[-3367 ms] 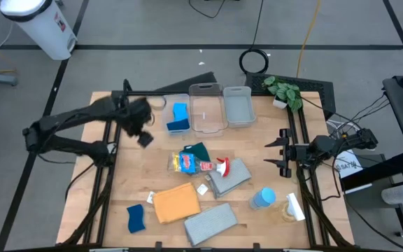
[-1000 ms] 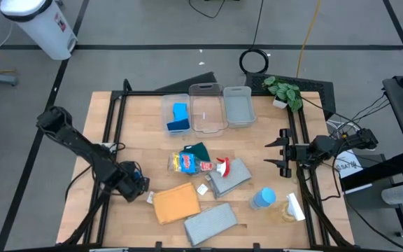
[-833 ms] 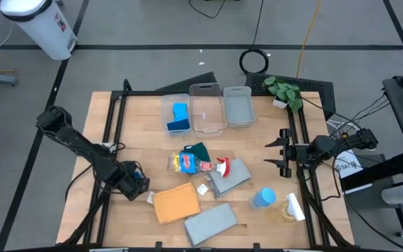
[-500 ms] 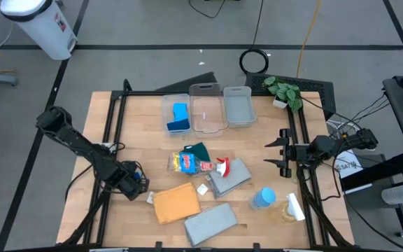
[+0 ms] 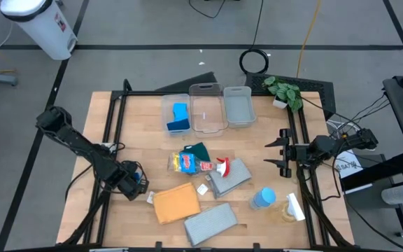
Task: Pick & Place Kitchen Items
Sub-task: Put the blue sponge into the white transparent bin
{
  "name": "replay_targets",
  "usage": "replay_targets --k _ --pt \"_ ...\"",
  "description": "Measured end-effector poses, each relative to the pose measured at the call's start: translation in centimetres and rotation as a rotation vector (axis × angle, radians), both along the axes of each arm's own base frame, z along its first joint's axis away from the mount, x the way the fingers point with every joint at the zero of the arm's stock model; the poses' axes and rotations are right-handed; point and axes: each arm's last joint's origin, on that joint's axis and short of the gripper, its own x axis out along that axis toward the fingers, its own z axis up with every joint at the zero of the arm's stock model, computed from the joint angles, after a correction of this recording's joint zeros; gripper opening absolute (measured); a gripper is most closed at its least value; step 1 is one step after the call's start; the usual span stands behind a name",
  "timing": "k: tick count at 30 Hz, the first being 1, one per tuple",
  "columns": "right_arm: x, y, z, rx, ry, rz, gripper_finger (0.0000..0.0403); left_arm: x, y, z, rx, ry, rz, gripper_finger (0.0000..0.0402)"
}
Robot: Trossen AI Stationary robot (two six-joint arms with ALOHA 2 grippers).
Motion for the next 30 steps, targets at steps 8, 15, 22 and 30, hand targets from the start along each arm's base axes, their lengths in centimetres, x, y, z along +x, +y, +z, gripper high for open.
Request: replay_targets --k 8,15,22,30 --pt "0.0 0.0 0.0 0.000 0.000 0.000 0.0207 -0.1 0.3 0.5 0.057 -0.025 -0.054 0.0012" --pt "0.0 0.0 0.0 0.000 -0.001 0.000 0.0208 -0.1 1.1 4.7 0.206 -0.145 -0.049 0.0007" --pt "0.0 0.0 0.0 0.000 0.000 0.000 0.0208 0.5 1.9 7.7 0.351 -0.359 -0.065 0.0009" --pt "0.0 0.0 0.0 0.000 0.000 0.000 0.0207 2.0 3.9 8.7 0.699 -0.466 -0.180 0.0014"
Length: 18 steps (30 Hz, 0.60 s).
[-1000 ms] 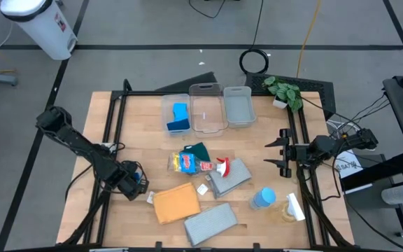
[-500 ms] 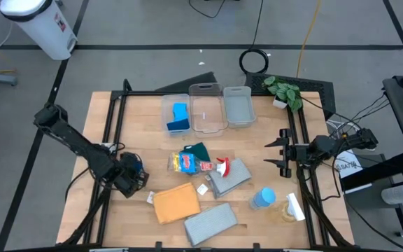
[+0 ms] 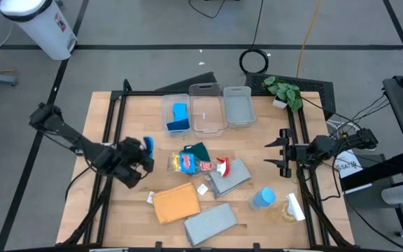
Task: Pick & Place Kitchen Items
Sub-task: Put the blue sponge into the white transparent bin
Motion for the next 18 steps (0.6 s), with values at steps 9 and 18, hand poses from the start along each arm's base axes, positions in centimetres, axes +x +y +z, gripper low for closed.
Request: replay_targets --k 9,18 --pt "0.0 0.0 0.0 0.000 0.000 -0.001 0.0208 -0.2 2.9 -0.7 0.384 0.006 0.046 0.0011" --pt "0.0 0.0 0.0 0.000 0.000 0.000 0.0208 -0.3 4.6 -4.6 0.311 -0.243 -0.184 0.0006"
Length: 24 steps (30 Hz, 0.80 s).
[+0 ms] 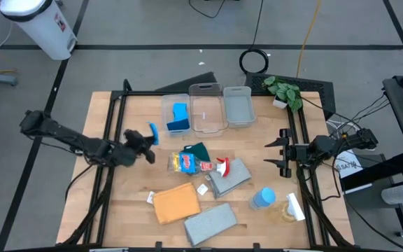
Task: Pick & Place Kitchen Items
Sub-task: Put the blue sponge into the white transparent bin
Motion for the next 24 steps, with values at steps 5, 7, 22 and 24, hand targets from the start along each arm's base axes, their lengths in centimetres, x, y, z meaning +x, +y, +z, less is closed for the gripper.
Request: replay_targets --k 5,7,22,24 --pt "0.0 0.0 0.0 0.000 0.000 0.000 0.0208 0.6 2.3 1.7 0.217 -0.234 -0.233 0.0008" --pt "0.0 0.0 0.0 0.000 0.000 0.000 0.0208 0.6 3.7 2.4 0.298 -0.271 -0.259 0.0006" --pt "0.0 0.0 0.0 0.000 0.000 0.000 0.0208 -0.6 12.6 1.9 0.216 -0.243 -0.285 0.0009" --pt "0.0 0.0 0.0 0.000 0.000 0.000 0.0208 -0.2 12.8 1.7 0.220 -0.247 -0.281 0.0010"
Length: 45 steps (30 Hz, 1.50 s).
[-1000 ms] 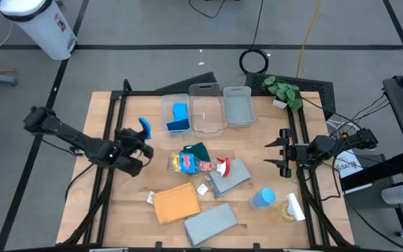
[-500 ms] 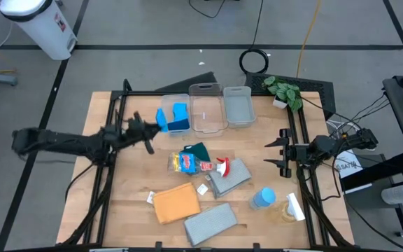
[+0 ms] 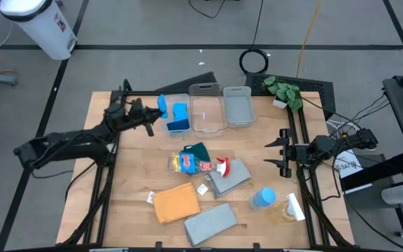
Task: Pick & Place Kitchen Items
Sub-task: Put the blue sponge into the white transparent bin
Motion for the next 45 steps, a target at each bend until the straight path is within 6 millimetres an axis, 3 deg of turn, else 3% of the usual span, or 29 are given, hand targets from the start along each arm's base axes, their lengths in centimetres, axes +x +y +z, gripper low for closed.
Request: replay_targets --k 5,10,15,25,32,38,45 --pt "0.0 0.0 0.0 0.000 0.000 0.000 0.0208 1.7 1.7 1.2 -0.072 0.014 0.059 0.0006" --pt "0.0 0.0 0.0 0.000 -0.001 0.000 0.0208 4.4 3.3 3.3 -0.187 0.246 0.158 0.0006" --pt "0.0 0.0 0.0 0.000 0.000 0.000 0.0208 6.4 4.2 2.7 -0.261 0.384 0.384 0.0011" --pt "0.0 0.0 0.0 0.000 0.000 0.000 0.0208 9.7 6.0 0.5 -0.336 0.465 0.411 0.0013" --pt "0.0 0.0 0.0 0.000 0.000 0.000 0.0208 10.7 6.5 -1.0 -0.380 0.524 0.418 0.0006" --pt "0.0 0.0 0.0 0.000 -0.001 0.000 0.0208 10.4 6.2 -1.3 -0.420 0.566 0.458 0.0020" --pt "0.0 0.0 0.0 0.000 -0.001 0.000 0.0208 10.4 6.1 -1.3 -0.426 0.569 0.446 0.0007"
